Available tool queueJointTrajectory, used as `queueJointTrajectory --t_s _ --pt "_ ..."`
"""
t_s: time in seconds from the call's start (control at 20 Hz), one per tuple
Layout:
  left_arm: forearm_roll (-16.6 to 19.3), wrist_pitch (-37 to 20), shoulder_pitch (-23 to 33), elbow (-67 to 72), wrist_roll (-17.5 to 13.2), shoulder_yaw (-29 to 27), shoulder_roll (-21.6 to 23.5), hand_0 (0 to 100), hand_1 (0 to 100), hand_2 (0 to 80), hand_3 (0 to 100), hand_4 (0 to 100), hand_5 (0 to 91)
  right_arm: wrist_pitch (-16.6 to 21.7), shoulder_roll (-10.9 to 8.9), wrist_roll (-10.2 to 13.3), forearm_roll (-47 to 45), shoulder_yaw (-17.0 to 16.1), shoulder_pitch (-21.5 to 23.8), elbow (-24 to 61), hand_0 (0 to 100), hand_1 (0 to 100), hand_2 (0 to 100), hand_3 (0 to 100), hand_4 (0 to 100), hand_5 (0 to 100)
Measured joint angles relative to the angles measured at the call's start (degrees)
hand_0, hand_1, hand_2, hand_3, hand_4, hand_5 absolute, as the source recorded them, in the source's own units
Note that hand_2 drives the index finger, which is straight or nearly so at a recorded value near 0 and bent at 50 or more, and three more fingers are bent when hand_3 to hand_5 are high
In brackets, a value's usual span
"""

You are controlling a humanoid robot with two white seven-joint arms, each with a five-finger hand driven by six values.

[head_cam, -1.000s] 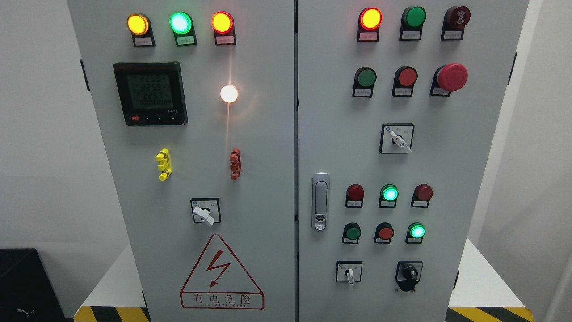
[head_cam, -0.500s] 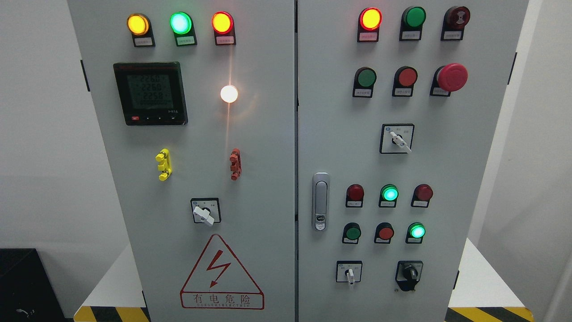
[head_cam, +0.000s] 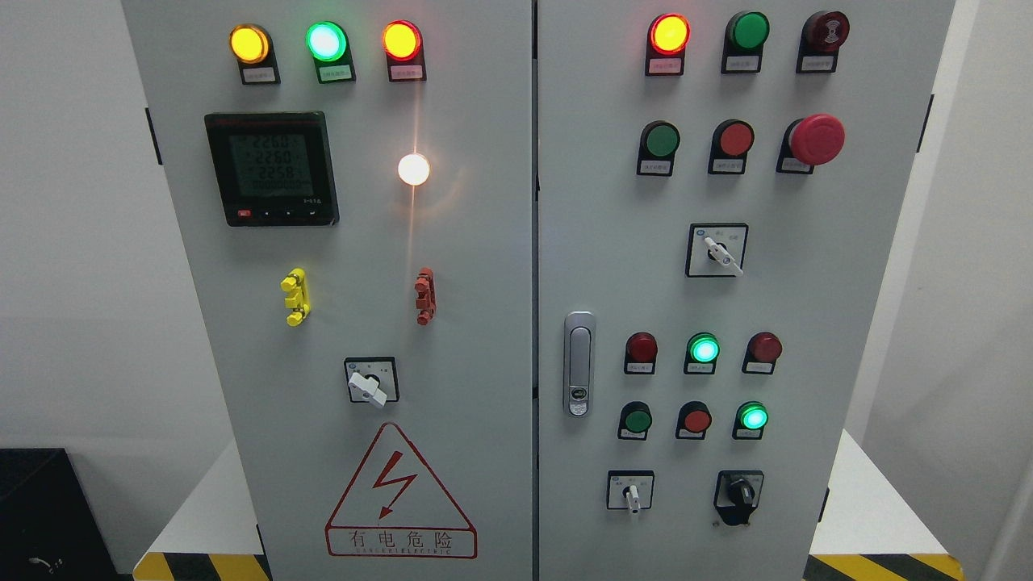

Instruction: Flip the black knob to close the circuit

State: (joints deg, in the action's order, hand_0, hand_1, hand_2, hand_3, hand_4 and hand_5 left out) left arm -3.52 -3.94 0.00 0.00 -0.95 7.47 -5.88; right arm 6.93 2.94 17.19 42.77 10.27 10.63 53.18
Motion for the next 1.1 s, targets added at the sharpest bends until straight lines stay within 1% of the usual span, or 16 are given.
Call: queueJointTrajectory --t_s 0.05,0.25,0.35,0.5,0.7,0.75,0.8,0.9,1.1 --pt "0.0 0.0 0.0 0.0 0.0 0.0 0.0 12 56 0.0 0 0 0.0 -1.09 0.06 -1.47 1.66 -0.67 0.18 1.88 0 17 87 100 89 99" --pt "0.0 0.0 0.0 0.0 0.0 0.0 0.0 12 56 0.0 0 0 0.0 -3.76 0.48 -5.95 7.21 -3.39 0.61 9.71 0 17 88 100 90 100" --pt "0.0 0.0 0.0 0.0 0.0 0.0 0.0 12 56 0.0 0 0 0.0 -4.49 0.87 -7.32 10.28 -4.82 0.74 13.44 0 16 88 100 90 100" --pt "0.0 0.0 0.0 0.0 0.0 0.0 0.0 12 56 0.0 0 0 0.0 -5.11 1.58 -9.03 14.82 -7.06 0.81 19.12 0 14 88 100 90 100" --pt "0.0 0.0 0.0 0.0 0.0 0.0 0.01 12 56 0.0 0 0 0.0 -7.58 2.26 -10.91 19.19 -9.19 0.66 25.56 0 10 89 100 91 100" --pt "0.0 0.0 0.0 0.0 0.0 0.0 0.0 12 56 0.0 0 0 0.0 -8.18 2.39 -11.29 20.14 -9.62 0.55 26.97 0 6 89 100 91 100" --pt "0.0 0.0 0.0 0.0 0.0 0.0 0.0 12 56 0.0 0 0 0.0 -8.67 2.5 -11.61 20.94 -9.97 0.41 28.25 0 0 89 100 91 100" --pt "0.0 0.0 0.0 0.0 0.0 0.0 0.01 12 56 0.0 0 0 0.0 -9.66 2.72 -12.99 22.12 -10.63 0.05 30.79 0 0 90 100 91 100" --pt "0.0 0.0 0.0 0.0 0.0 0.0 0.01 12 56 0.0 0 0 0.0 -10.93 3.05 -14.61 23.94 -11.63 -1.15 35.48 0 0 89 100 92 100"
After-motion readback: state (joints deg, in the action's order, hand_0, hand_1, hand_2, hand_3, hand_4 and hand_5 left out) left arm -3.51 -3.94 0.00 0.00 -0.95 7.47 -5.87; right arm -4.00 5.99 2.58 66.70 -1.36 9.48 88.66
